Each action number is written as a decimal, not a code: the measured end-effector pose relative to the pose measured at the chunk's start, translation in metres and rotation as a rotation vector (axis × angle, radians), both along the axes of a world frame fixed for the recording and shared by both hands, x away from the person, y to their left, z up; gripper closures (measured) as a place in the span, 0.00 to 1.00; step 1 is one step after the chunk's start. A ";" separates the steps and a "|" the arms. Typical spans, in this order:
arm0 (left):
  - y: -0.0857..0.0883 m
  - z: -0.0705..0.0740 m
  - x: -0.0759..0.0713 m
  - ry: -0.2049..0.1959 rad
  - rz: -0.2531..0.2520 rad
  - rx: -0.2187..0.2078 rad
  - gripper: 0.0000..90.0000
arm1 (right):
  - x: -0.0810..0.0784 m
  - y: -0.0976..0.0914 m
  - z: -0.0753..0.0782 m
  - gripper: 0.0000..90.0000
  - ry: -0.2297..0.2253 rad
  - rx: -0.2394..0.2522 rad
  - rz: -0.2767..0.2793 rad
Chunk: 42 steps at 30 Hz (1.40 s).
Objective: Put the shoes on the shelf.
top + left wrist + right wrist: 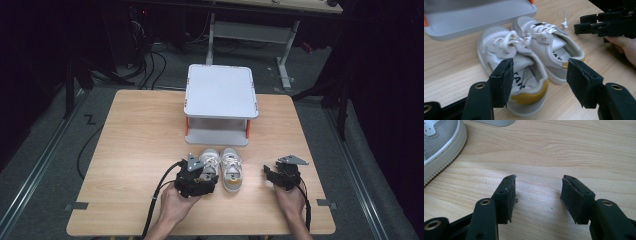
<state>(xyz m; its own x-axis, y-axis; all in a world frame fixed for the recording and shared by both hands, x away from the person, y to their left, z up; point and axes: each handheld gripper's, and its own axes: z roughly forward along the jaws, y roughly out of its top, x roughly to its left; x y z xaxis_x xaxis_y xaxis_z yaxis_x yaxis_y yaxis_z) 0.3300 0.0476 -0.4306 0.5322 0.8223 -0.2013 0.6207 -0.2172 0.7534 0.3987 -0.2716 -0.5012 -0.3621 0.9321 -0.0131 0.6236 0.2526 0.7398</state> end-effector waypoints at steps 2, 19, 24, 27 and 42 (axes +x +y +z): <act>-0.007 -0.002 0.004 0.003 0.015 0.019 0.43 | 0.000 0.000 0.000 0.50 0.000 0.000 0.000; -0.041 -0.009 0.015 0.029 0.157 0.093 0.41 | 0.000 0.000 0.000 0.50 0.000 0.000 -0.018; -0.041 -0.010 0.014 0.035 0.168 0.098 0.42 | 0.000 0.000 0.000 0.50 0.000 -0.001 -0.019; -0.042 -0.011 0.012 0.029 0.178 0.085 0.40 | 0.000 0.000 0.000 0.50 -0.001 -0.003 -0.020; -0.044 -0.011 0.020 0.098 0.185 0.052 0.41 | 0.000 0.000 0.000 0.50 -0.001 -0.003 -0.024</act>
